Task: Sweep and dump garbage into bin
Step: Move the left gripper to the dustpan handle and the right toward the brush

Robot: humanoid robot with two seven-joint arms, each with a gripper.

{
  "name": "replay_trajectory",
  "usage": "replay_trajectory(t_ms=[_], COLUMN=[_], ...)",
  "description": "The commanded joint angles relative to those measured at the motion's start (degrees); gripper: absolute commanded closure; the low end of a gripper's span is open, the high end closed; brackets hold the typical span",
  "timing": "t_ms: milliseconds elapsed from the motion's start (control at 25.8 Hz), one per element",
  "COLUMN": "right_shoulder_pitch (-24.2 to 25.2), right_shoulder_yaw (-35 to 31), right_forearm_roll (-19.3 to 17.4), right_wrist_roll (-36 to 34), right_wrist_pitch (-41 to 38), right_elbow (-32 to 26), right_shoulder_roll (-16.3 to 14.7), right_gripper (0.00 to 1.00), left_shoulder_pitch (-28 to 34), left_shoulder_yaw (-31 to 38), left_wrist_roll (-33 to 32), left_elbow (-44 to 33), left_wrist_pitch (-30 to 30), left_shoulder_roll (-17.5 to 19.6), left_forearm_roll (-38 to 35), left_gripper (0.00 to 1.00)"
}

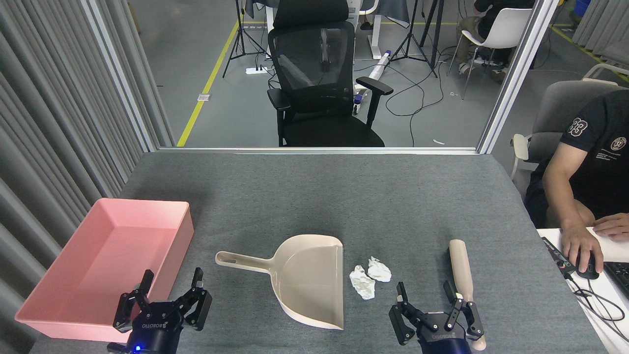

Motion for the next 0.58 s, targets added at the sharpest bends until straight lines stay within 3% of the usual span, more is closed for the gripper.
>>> replay_trajectory(t_ms=[0,349,543], right_shoulder_pitch=[0.0,0.0,0.0], right_shoulder_yaw=[0.0,0.0,0.0], right_forearm_roll=[0.0,0.0,0.0], right_wrist_roll=[0.1,0.1,0.1], right_wrist_pitch=[0.0,0.2,0.4], right_elbow=[0.0,0.0,0.0], right_shoulder_roll=[0.2,0.7,1.6], right_gripper=[0.02,0.02,0.02], left_shoulder_pitch=[0.1,-0.2,-0.6], left_shoulder_yaw=[-0.1,-0.3,0.5], left_wrist_roll=[0.0,1.3,9.0], left_elbow=[0.1,0.3,1.5], left_wrist_pitch=[0.1,-0.4,0.7], left_shoulder_roll=[0.0,0.2,0.4], left_forearm_roll=[0.0,0.0,0.1], left_gripper=[0.01,0.01,0.01])
